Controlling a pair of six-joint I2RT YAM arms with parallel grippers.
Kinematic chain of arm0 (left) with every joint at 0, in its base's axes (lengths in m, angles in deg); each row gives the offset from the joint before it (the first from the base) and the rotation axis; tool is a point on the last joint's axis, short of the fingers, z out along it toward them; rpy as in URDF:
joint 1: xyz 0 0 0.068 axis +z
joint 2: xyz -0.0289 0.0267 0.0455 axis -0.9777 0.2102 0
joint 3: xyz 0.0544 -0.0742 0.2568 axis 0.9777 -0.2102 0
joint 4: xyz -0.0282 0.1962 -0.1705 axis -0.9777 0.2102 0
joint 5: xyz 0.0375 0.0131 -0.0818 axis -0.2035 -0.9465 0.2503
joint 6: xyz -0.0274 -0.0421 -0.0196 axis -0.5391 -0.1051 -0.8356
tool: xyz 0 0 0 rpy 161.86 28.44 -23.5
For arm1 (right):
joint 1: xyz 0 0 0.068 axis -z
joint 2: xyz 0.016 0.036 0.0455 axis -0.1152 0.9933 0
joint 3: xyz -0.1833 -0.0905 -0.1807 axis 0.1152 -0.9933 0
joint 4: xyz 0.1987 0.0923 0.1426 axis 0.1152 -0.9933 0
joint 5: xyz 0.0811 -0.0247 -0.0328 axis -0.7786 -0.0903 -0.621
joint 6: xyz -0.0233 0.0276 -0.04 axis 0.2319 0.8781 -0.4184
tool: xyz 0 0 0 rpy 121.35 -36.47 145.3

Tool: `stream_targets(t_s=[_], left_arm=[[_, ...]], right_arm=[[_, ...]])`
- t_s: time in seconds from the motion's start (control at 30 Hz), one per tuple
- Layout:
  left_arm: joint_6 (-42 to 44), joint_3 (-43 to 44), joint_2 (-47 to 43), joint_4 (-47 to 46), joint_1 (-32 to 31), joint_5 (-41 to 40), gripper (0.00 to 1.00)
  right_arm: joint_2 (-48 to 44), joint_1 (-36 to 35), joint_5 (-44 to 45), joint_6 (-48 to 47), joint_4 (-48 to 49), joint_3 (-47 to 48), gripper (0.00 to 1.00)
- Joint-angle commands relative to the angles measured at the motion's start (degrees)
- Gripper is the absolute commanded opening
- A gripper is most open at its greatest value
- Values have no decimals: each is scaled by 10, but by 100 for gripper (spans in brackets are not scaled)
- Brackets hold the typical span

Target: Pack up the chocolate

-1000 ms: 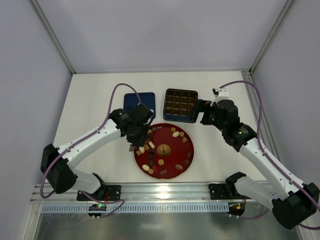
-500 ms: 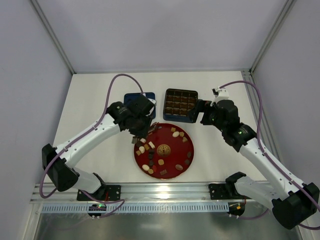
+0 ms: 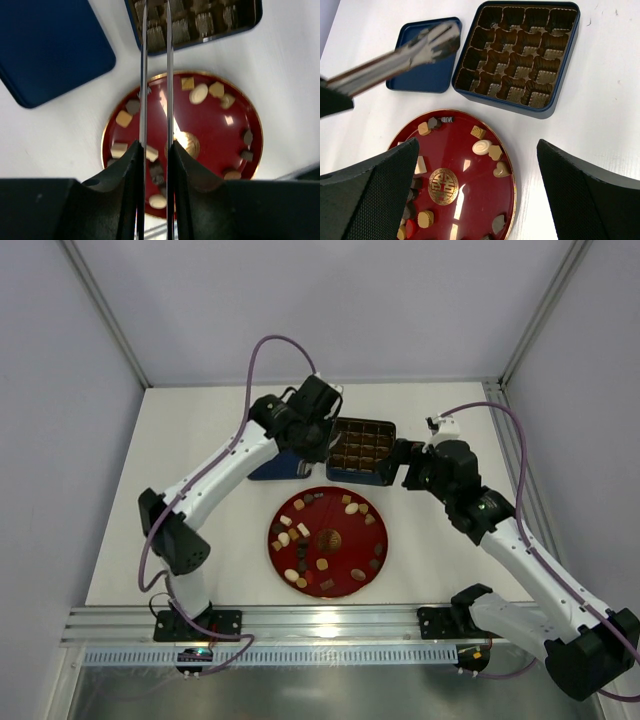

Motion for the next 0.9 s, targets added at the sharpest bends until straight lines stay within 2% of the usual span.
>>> stream_targets(t_s=[0.0, 0.23, 0.87], left_arm=[[27, 89, 56, -26, 17, -32, 13], [42, 201, 163, -20, 41, -32, 14], [56, 202, 213, -60, 54, -24, 18]], right_arm=[[-13, -1, 12, -8, -3, 27, 100], [-21, -1, 14, -17, -22, 45, 100], [-34, -1, 15, -15, -23, 37, 100]])
